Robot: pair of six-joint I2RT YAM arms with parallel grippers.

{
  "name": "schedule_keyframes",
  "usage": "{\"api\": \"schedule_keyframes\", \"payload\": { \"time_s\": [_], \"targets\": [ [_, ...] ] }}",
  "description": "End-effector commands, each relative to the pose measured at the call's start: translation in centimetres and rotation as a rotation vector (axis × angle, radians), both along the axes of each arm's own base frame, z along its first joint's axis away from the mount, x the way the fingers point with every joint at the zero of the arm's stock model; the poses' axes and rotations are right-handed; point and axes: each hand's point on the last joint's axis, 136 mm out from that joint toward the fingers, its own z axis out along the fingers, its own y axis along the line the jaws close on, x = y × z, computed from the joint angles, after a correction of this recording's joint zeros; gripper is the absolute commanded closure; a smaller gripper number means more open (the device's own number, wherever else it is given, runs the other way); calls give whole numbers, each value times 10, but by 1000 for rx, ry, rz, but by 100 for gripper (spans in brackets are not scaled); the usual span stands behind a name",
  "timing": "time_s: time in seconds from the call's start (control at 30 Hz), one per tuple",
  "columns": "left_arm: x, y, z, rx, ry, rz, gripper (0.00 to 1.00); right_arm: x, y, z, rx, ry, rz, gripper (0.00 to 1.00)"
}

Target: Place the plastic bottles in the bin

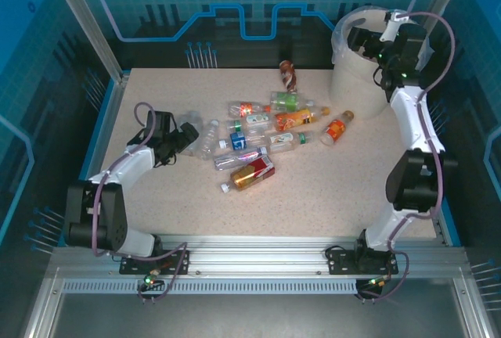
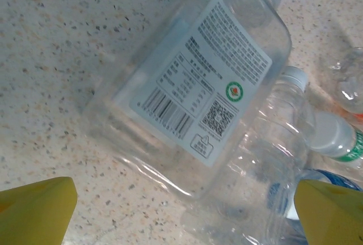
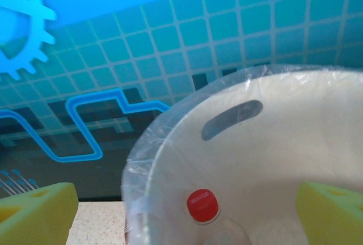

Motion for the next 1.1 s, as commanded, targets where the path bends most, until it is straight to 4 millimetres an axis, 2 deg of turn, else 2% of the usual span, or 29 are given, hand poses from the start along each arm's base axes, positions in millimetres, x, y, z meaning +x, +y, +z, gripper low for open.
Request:
{"api": "schedule_keyframes", "payload": {
  "time_s": [0.0,0.1,0.17,0.37,0.47,0.53,0.63,0.83,1.07],
  "targets": [
    [7,8,2,122,53,-81,1,-45,18,39,-27,-54,45,0],
    [14,10,1,189,139,-169,1,-75,28,36,5,-26,73,0],
    [17,8,-1,205,184,-225,1,-94,39,27,39,20,110,0],
    [31,4,-7,249,224,-361,1,-149,77,-16,145,137,212,0],
    [42,-2,-9,250,213,-417,1,-168,97,-35,155,174,259,0],
    [47,-4,-13,246,215,-441,1,-177,105,-46,139,211,269,0],
    [55,2,-22,279,241,-439,1,-185,114,-56,108,244,273,0],
    [63,17,-33,266,258,-368,1,-192,127,-64,93,262,300,0],
    [57,67,-43,132,278,-94,1,-189,140,-67,87,277,324,0]
  ]
}}
